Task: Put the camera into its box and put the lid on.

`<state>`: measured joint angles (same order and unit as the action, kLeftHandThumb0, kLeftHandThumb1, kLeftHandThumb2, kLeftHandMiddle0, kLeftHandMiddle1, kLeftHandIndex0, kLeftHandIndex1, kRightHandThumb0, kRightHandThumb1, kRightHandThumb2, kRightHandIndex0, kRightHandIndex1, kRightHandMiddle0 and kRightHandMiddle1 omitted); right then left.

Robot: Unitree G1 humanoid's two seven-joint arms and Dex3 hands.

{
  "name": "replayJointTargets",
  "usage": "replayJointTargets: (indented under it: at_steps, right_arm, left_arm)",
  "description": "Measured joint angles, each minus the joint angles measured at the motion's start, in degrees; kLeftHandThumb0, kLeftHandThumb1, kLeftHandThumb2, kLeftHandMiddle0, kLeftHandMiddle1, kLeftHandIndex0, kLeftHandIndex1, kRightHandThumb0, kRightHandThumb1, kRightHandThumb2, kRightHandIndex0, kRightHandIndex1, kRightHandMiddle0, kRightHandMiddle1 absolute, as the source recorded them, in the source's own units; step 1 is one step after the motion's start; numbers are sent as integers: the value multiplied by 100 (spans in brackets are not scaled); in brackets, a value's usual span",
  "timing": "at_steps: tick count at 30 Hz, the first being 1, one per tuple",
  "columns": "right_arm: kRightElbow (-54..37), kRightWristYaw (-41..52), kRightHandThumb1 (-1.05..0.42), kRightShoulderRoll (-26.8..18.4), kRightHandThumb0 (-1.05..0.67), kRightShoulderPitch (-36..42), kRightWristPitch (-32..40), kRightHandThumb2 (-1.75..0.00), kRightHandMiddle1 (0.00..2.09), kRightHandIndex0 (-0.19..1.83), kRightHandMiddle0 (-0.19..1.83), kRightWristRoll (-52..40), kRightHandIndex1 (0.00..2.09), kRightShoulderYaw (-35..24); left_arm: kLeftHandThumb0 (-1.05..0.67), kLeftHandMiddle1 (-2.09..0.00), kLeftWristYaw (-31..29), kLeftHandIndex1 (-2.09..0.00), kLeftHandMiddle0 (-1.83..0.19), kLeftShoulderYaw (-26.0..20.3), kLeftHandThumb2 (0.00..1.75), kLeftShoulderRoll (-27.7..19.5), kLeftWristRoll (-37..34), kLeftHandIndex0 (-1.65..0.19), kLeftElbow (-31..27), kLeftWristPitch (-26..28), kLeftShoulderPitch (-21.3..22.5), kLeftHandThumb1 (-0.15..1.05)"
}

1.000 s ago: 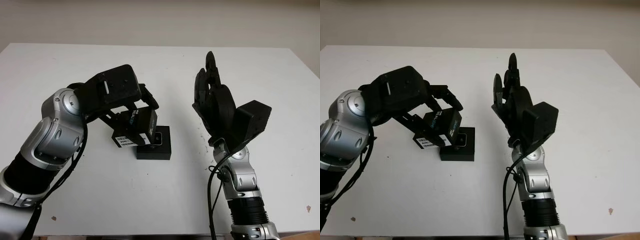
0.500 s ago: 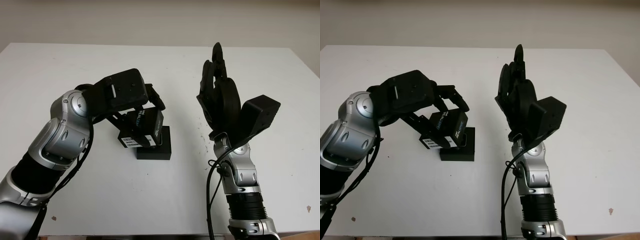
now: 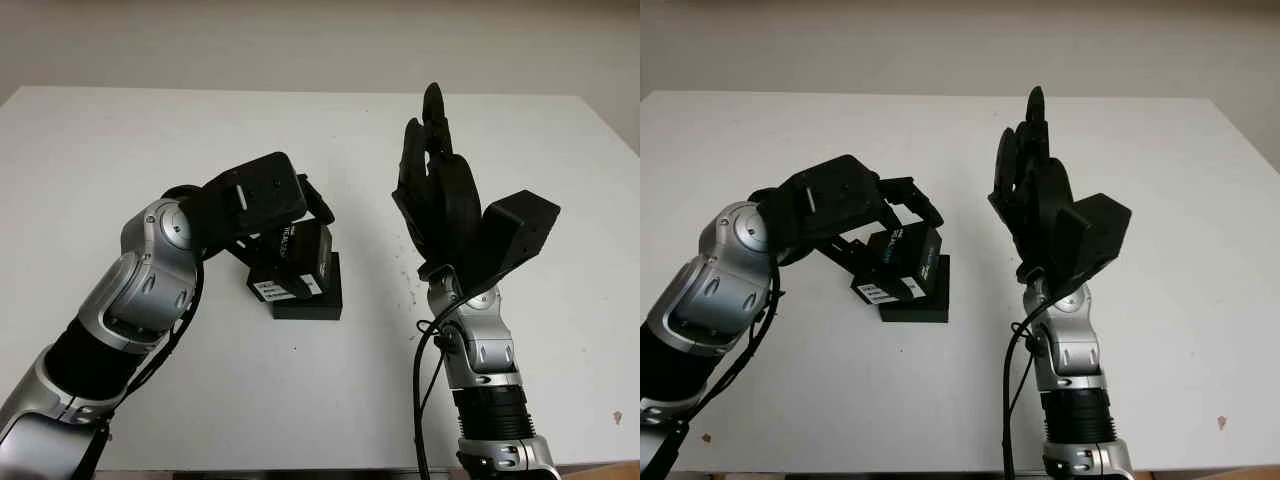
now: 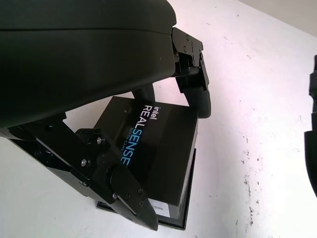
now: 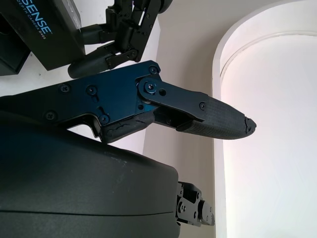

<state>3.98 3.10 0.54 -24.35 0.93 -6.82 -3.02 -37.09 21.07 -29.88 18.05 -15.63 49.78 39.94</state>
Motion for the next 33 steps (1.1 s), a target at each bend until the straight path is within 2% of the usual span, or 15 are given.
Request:
replayJointTargets:
  at_steps: [11, 16, 25, 33]
  right_arm:
    - [4, 41, -105, -2, -79, 3, -134, -67, 0, -19, -19, 15, 0, 3]
    - [6, 36, -105, -2, -79, 6, -134, -68, 0, -19, -19, 22, 0, 6]
    - [12, 25, -105, 2, -79, 22, -134, -68, 0, -19, -19, 39, 0, 10]
    - [19, 1, -105, 3, -80, 41, -139, -67, 0, -19, -19, 50, 0, 29]
  left_arm:
    - [-9, -169, -134, -168, -37, 158, 5, -32, -1, -28, 101, 405, 141, 95]
    - [-11, -167, -213, -168, -45, 324, 5, -68, 2, -33, 120, 514, 259, 94]
    - [-11, -170, -175, -171, -35, 493, 5, -50, 6, -31, 121, 445, 259, 93]
    - [-15, -169, 60, -169, -32, 657, 5, 103, 166, -33, 122, 14, 209, 92]
